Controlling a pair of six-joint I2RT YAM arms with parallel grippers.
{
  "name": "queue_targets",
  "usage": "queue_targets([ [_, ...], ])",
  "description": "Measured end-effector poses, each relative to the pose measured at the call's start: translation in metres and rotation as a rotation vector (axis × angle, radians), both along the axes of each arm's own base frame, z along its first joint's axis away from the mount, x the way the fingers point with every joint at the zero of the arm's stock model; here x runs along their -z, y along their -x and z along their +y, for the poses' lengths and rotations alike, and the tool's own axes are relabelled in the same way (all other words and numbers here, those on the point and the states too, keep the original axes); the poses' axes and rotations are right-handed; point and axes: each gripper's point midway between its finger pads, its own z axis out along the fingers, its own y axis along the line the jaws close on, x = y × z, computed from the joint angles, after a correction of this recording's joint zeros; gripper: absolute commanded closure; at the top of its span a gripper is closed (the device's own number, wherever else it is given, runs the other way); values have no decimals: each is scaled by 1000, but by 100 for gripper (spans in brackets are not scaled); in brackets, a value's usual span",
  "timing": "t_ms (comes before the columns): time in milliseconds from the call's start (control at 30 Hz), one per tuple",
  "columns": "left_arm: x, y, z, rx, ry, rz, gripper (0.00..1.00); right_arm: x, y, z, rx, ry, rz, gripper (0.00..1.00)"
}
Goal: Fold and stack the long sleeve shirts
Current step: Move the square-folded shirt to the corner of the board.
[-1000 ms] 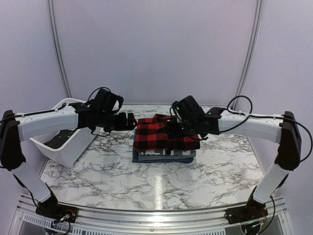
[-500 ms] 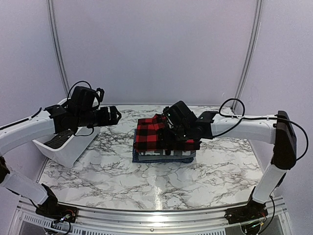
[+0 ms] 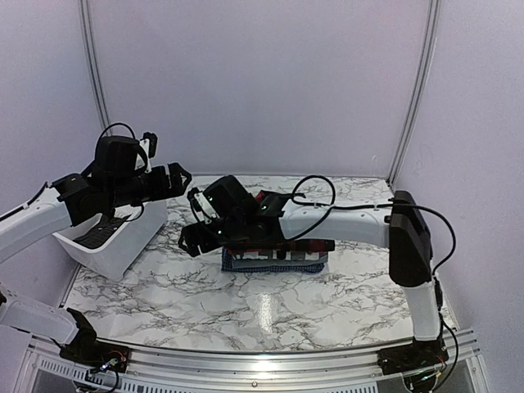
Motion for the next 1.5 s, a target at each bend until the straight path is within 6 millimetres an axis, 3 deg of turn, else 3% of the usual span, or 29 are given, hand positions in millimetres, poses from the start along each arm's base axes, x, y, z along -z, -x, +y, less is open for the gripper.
queue_targets([
  [100,-10,3,6,-7,1,-26,1,34,9,12,-37,34,53,9],
  [233,-17,7,9,-5,0,-46,1,64,19,19,-51,65,103,7],
  [500,-15,7,11,-8,-15,-42,1,96,26,33,-33,88,138,1],
  [733,-10,7,11,-8,-21,-33,1,117,16,23,59,134,118,1],
  [867,-9,7,11,-9,-21,-30,1,133,7,9,119,159,113,2],
  [1000,-9,7,11,-9,-20,-29,1,133,-7,-2,173,132,104,1],
  [1200,-6,6,9,-8,-18,-19,1,133,-18,-38,245,119,124,1],
  [1500,1,5,5,-1,-12,5,1,133,-72,-101,381,118,135,1],
])
